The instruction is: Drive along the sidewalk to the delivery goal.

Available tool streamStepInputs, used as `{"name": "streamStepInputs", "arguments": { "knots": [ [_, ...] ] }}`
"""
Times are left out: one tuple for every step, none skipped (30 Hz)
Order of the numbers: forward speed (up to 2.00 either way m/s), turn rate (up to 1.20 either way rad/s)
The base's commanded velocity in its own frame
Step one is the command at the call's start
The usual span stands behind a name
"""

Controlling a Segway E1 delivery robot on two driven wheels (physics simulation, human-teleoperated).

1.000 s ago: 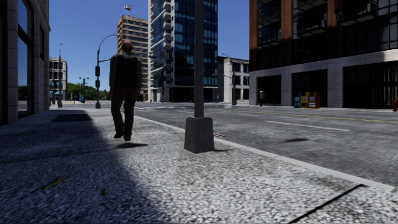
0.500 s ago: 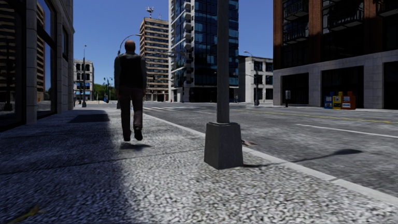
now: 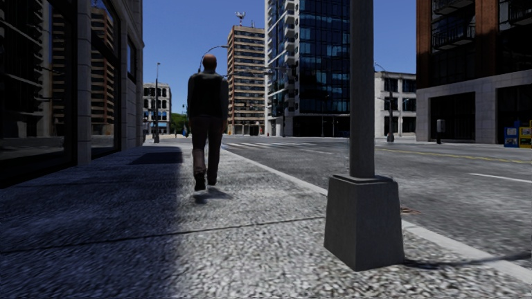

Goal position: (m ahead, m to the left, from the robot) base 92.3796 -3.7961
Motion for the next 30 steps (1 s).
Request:
{"name": "streamStepInputs", "arguments": {
  "knots": [
    [1.32,0.42],
    [1.32,0.42],
    [1.32,0.42],
    [1.32,0.42],
    [1.32,0.42],
    [1.32,0.42],
    [1.32,0.42],
    [1.32,0.42],
    [1.32,0.42],
    [1.32,0.42],
    [1.32,0.42],
    [1.32,0.42],
    [1.32,0.42],
    [1.32,0.42],
    [1.32,0.42],
    [1.32,0.42],
    [1.32,0.42],
    [1.32,0.42],
    [1.32,0.42],
    [1.32,0.42],
    [1.32,0.43],
    [1.32,0.43],
    [1.32,0.43],
    [1.32,0.47],
    [1.32,0.51],
    [1.32,0.52],
    [1.32,0.52],
    [1.32,0.52],
    [1.32,0.52],
    [1.32,0.52]
  ]
}}
